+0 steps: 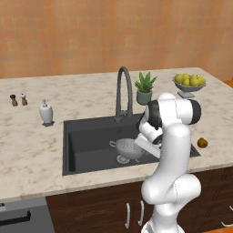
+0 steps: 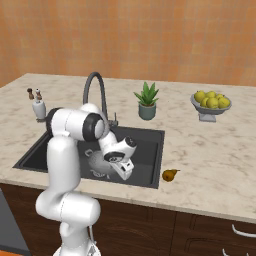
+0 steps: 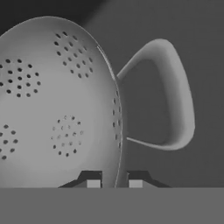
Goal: Put the colander in the sink, put the pear in the colander, and turn on the sink faucet and pour water over the colander.
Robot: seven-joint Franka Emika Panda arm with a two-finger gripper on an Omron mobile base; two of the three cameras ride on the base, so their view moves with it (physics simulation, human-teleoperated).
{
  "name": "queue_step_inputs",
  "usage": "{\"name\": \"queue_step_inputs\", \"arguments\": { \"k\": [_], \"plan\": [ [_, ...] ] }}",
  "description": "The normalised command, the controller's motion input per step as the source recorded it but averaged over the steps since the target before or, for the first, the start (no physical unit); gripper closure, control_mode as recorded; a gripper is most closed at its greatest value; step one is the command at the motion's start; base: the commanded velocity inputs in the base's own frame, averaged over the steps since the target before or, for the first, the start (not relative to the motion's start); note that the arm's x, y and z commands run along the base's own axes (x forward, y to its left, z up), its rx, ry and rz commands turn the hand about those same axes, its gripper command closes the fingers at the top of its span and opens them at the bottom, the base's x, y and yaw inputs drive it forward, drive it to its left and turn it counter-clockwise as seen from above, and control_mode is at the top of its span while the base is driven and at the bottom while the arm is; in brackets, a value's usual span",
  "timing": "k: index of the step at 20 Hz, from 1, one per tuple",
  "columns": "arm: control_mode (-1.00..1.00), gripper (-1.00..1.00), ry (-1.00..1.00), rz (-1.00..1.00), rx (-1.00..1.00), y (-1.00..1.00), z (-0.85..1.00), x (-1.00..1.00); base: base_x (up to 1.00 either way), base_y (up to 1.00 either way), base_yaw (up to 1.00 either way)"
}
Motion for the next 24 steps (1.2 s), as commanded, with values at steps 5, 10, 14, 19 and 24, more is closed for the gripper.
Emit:
{"name": "queue_step_inputs", "arguments": {
  "k": [5,10,14,19,24],
  "plan": [
    [-1.0,1.0,0.0,0.05,0.0,0.08,-0.47,0.32,0.0,0.0,0.0],
    [-1.0,1.0,0.0,0.07,0.0,0.0,-0.32,0.0,0.0,0.0,0.0],
    [-1.0,1.0,0.0,0.05,0.0,0.0,-0.1,0.0,0.0,0.0,0.0],
    [-1.0,-1.0,-0.01,0.04,0.01,0.0,-0.01,0.0,0.0,0.0,0.0],
    [-1.0,-1.0,-0.05,0.04,0.11,-0.08,0.01,-0.04,0.0,0.0,0.0]
  ]
}}
